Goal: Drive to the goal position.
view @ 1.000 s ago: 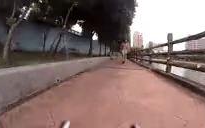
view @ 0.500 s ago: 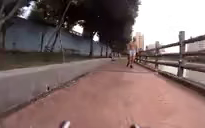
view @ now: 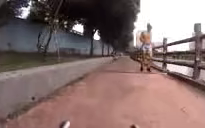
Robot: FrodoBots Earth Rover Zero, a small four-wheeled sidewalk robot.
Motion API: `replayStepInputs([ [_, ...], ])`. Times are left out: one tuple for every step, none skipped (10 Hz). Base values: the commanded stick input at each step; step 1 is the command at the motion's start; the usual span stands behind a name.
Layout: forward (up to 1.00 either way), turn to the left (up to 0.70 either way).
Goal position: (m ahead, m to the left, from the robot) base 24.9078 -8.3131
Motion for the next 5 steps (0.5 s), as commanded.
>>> replayStepInputs([
  [1.00, -0.40],
  [1.00, -0.36],
  [1.00, -0.08],
  [1.00, 0.00],
  [1.00, 0.00],
])
